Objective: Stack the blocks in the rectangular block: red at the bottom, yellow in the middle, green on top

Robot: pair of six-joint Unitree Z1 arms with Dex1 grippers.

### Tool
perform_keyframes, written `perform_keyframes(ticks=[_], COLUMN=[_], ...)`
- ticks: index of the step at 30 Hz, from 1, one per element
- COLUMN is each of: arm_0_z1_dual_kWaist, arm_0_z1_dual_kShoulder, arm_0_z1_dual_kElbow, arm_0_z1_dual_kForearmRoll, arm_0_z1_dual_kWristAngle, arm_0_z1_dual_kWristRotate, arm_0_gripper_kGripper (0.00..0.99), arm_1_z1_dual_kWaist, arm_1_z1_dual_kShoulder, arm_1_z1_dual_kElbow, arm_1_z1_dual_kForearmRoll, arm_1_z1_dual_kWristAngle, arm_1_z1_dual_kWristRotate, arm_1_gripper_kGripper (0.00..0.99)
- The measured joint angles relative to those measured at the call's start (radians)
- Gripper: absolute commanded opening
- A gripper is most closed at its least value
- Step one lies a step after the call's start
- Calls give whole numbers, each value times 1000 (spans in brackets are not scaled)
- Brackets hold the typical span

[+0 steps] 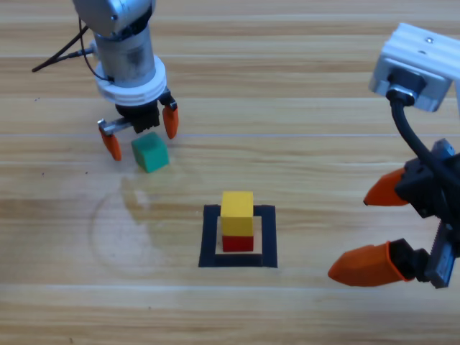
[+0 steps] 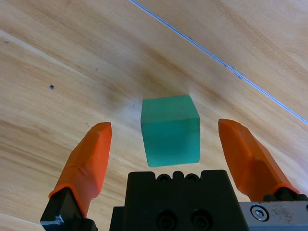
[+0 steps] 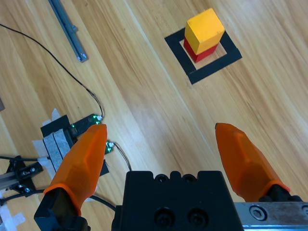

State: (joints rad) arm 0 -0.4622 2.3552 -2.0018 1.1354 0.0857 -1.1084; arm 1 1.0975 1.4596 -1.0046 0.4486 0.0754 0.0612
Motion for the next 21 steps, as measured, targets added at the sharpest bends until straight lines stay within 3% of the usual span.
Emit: perform_keyframes(ticks=[5,11,14,17,21], arm_0_z1_dual_kWaist=[-6,-11,-13,-16,-18], arm_0_z1_dual_kShoulder=[22,63,66,74,86], arm_0_z1_dual_kElbow=[-6,-35,-44,-56,-86], arm_0_z1_dual_kForearmRoll=[0,0,0,0,5], arm_0_z1_dual_kWristAngle=[0,0,-2,-4,-8], arm_0_z1_dual_kWristRotate=[-4,-4,-4,-4,-1], arm_0_gripper_kGripper=[942,764,759,588,233], arm_1_z1_dual_kWaist=[0,0,0,0,0], arm_1_z1_dual_kShoulder=[0,0,0,0,0], arm_1_z1_dual_kElbow=[0,0,0,0,0], arm_1_z1_dual_kForearmRoll=[-15,-15,-15,-16,-21], arm_1_z1_dual_kWristAngle=[0,0,0,0,0], arm_1_z1_dual_kWristRotate=[0,0,0,0,0], arm_1_gripper_kGripper=[990,990,990,990,990])
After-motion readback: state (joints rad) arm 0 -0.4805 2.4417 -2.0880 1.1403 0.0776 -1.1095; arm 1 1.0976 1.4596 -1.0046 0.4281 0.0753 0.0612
